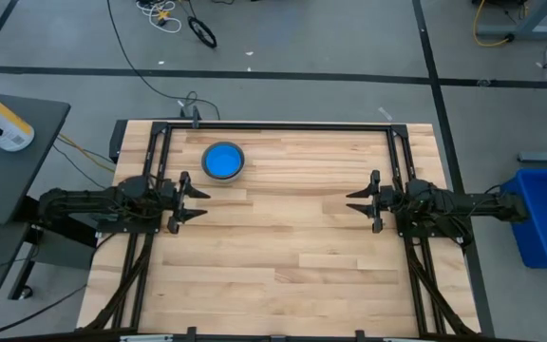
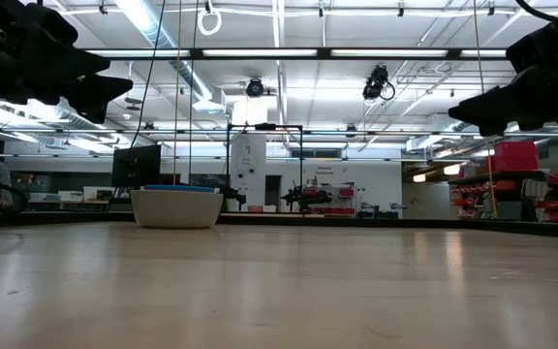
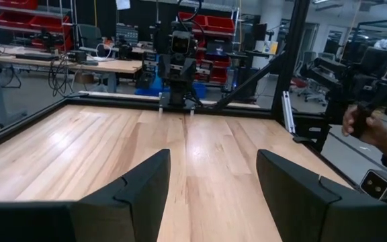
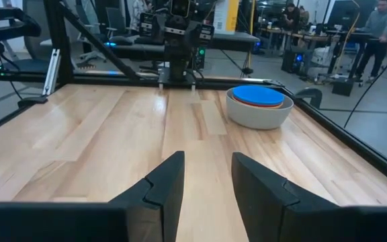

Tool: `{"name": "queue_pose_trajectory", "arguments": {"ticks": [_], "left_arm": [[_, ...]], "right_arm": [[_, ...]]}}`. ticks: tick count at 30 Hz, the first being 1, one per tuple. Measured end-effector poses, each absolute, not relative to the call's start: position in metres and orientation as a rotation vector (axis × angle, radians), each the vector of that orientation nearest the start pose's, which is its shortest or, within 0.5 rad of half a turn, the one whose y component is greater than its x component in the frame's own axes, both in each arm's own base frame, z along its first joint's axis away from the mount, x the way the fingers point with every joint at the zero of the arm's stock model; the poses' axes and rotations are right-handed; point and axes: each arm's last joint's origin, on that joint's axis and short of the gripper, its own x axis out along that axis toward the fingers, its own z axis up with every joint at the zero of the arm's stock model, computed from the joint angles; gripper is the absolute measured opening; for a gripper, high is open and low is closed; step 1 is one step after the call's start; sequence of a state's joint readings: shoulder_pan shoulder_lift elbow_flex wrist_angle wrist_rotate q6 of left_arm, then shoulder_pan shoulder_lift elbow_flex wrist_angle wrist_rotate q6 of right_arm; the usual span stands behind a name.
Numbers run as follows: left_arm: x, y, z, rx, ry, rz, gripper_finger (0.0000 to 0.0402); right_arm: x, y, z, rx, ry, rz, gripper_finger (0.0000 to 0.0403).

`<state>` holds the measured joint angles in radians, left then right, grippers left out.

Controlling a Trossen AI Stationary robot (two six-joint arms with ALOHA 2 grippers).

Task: Nest bowls inside each other
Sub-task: Return to Home Position

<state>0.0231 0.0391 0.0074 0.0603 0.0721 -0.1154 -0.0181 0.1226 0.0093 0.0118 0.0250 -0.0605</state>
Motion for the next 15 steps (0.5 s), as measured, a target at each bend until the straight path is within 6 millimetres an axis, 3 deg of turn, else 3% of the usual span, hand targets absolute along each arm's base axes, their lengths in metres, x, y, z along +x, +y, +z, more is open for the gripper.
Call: {"name": "queue_pose_trajectory", "arguments": {"ticks": [15], "left_arm": [[0.0995,0.0004,0.1704,-0.114,-0.041,-0.046,0.0231]], "right_arm": [[0.1044,-0.0026,0.158,-0.061,0.102,-0.04,0.013]]}}
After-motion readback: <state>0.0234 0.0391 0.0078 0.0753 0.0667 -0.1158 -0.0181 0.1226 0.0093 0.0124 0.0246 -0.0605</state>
